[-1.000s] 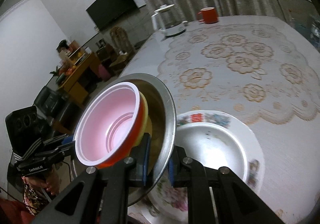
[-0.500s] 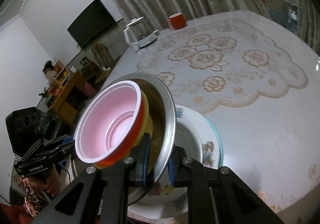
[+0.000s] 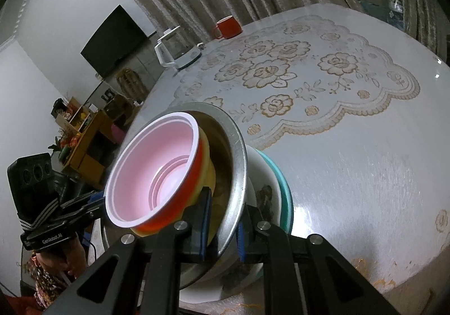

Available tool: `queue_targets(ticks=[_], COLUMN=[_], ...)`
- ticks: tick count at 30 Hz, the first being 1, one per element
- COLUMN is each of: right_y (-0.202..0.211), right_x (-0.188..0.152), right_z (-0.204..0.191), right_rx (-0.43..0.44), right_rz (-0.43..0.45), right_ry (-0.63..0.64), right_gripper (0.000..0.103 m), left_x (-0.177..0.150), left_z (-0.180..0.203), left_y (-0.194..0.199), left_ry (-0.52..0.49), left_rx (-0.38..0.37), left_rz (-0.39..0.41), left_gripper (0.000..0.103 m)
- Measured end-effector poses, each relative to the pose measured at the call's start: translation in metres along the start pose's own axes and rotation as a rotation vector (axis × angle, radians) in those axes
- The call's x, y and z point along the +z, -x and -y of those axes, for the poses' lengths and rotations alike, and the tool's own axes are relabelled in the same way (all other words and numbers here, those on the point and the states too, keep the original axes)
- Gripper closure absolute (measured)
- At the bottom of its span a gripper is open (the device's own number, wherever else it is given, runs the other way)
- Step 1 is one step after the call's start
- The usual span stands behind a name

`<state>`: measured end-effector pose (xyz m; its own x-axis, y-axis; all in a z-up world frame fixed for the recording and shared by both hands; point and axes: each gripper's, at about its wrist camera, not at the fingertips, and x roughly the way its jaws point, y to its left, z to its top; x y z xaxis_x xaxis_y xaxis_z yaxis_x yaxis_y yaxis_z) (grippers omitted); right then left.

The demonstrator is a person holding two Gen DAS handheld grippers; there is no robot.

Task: Organize plates and bowls
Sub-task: 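Lift the nested bowls with both tools and carry them over the plate stack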

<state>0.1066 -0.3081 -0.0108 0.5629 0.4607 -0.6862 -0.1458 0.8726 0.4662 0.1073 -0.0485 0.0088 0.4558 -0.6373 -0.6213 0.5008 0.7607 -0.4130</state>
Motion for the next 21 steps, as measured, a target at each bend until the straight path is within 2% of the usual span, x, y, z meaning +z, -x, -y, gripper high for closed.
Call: queue_targets(ticks=[21], right_y=[-0.011], right_x=[-0.011], right_z=[-0.005], right_rx=[-0.031], right_rz=[-0.015], right_ry=[0.001], right_gripper=[0.088], left_x=[-0.011], left_z=[-0.009], left_y=[-0.005], left_ry=[0.037], left_rx=[0.019], left_rz=[-0.025], left_gripper=[0.073])
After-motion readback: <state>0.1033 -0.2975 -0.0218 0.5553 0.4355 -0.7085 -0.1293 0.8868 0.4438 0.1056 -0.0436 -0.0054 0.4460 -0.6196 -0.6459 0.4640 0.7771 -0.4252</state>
